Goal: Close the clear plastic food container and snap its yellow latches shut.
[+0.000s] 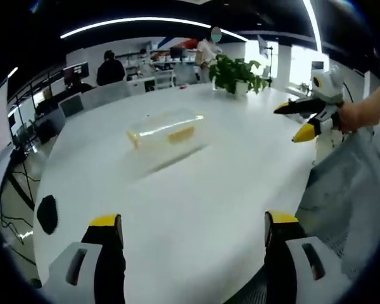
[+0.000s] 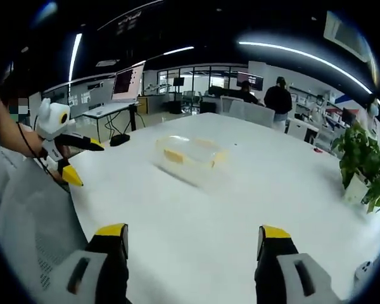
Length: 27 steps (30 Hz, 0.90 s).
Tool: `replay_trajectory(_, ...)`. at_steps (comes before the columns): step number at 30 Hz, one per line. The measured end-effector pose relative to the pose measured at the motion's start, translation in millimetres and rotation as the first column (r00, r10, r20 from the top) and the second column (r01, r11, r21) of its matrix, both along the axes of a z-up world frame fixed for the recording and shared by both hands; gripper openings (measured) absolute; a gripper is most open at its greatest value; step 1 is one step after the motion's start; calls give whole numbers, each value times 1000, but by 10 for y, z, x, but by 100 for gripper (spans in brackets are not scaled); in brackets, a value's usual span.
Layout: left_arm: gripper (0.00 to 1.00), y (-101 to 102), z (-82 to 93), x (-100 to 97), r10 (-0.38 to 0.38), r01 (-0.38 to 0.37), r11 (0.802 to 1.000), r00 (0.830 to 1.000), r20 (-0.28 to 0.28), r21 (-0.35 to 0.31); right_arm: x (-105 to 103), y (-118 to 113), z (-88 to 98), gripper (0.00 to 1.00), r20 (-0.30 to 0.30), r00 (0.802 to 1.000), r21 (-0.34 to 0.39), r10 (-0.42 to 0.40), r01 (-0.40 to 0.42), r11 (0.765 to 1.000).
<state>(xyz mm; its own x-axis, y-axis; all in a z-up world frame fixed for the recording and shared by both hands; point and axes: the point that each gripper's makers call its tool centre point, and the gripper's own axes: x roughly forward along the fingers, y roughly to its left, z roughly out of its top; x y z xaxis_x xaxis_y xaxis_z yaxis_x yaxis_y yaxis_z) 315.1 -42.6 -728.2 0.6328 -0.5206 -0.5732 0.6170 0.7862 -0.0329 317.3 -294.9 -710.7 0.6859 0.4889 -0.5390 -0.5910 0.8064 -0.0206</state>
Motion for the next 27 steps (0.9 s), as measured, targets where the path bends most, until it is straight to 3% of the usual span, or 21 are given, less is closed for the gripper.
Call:
replay_trajectory(2,95,-7,-21,-16,14,-14,1000,1000,-18,-13,-31,-30,-7,83,0,1000,3,-7,7,1000)
replay_trajectory(15,96,-44,64,-97,4,-3,1000,999,39,-31,-123,105,61,87,40,998,54,40,-42,998)
replay_trajectory(27,95,-49,55,-99,-3,4,1000,999,46,-13,-144,125,22,85,19,998,57,56,-57,997)
